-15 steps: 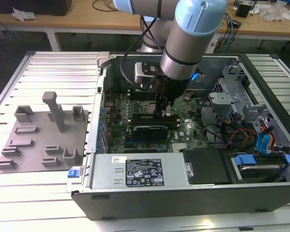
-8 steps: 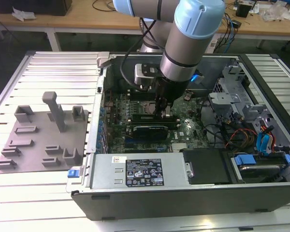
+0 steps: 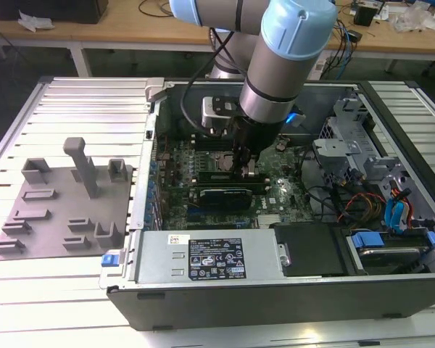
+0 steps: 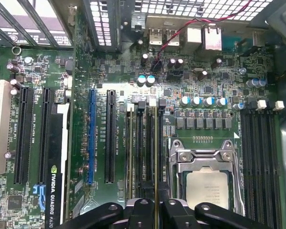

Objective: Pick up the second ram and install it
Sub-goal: 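Insert the second ram into the second slot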

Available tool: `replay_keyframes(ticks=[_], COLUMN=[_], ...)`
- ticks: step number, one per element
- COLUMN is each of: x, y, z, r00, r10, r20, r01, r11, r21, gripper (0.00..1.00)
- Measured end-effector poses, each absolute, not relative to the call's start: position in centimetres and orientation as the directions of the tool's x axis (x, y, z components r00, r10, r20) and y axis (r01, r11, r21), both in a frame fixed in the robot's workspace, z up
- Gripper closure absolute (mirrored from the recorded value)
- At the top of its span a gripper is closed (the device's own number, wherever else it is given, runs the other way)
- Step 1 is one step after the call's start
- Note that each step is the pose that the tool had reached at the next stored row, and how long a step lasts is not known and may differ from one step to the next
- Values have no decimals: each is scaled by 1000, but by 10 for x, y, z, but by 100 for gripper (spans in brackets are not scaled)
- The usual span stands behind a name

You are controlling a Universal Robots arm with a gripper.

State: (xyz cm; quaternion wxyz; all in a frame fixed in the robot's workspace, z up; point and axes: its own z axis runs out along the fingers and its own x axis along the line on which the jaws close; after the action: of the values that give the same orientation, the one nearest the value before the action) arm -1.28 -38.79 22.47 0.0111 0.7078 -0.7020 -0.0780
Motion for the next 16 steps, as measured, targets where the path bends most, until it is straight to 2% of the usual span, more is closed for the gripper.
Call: replay_keyframes(ticks=[16], x=[-13], y=[-388], z=[217], r00=[5], r10=[-996], r20=[-94], r01=[-992], r11=[-17], r21=[125], gripper=[89])
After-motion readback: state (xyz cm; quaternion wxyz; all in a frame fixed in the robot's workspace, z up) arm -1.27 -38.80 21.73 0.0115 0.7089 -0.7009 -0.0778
